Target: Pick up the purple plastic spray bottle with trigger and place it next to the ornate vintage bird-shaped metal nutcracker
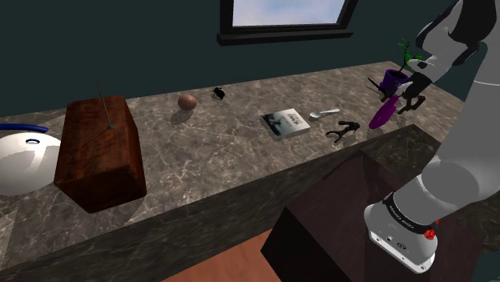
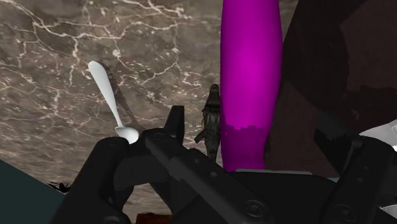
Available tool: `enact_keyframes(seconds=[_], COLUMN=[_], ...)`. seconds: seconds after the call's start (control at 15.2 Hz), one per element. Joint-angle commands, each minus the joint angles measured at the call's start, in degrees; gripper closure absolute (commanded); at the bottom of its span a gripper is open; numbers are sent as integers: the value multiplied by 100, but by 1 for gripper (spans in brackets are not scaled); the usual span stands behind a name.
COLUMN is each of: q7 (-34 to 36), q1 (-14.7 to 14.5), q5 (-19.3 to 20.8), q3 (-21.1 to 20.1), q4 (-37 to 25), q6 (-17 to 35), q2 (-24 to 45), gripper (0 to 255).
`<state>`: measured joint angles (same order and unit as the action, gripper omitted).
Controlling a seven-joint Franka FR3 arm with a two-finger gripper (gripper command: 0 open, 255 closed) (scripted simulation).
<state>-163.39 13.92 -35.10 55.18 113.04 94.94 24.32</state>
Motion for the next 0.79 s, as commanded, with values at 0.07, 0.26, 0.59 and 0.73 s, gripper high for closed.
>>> enact_keyframes(seconds=[0.07,0.26,0.59,0.73], q7=[36,92,92,92], q1=[67,295,295,295], q5=[40,136,136,136], q3=[17,59,59,59], q4=[-190,-734,-734,-734], q6=[-174,-669,-669,-669], q2=[9,54,54,54], gripper=[0,0,0,0])
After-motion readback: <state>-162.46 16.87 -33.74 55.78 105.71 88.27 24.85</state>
